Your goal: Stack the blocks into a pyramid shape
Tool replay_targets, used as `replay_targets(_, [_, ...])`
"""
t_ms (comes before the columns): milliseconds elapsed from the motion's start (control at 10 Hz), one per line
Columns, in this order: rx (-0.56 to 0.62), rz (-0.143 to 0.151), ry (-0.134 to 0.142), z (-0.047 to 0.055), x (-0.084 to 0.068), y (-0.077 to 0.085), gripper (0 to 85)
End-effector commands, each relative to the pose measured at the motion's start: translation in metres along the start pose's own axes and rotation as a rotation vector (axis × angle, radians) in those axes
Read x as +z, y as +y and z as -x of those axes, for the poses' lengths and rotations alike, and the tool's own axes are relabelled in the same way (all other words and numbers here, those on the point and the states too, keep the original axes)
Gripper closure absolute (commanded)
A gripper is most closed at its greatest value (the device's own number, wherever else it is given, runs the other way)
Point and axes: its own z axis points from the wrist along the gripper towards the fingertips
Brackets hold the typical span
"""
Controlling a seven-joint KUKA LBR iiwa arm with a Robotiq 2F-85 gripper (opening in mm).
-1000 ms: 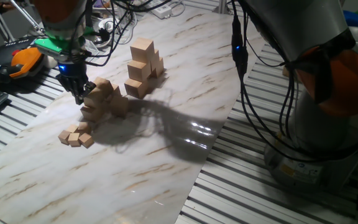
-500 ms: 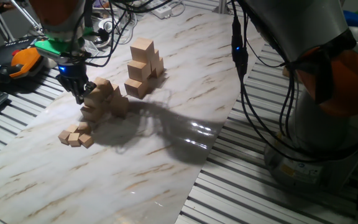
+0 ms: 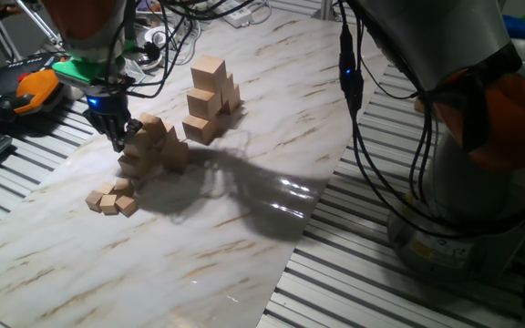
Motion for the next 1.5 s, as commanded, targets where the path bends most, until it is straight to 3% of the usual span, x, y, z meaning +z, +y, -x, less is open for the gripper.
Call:
replay_targets(0, [-0.006,-0.001,-0.012,0.0,0.0,0.0,85.0])
replay_targets(800, [0.044,-0.003,-0.092,-0.003,-0.001,-0.001,85.0])
replay_targets(1200, [0.117,0.015,-0.145,-0.009,0.008,-0.006,85.0])
replay_targets(1400, [0.117,0.027,-0.168,-0.007,0.012,-0.005,85.0])
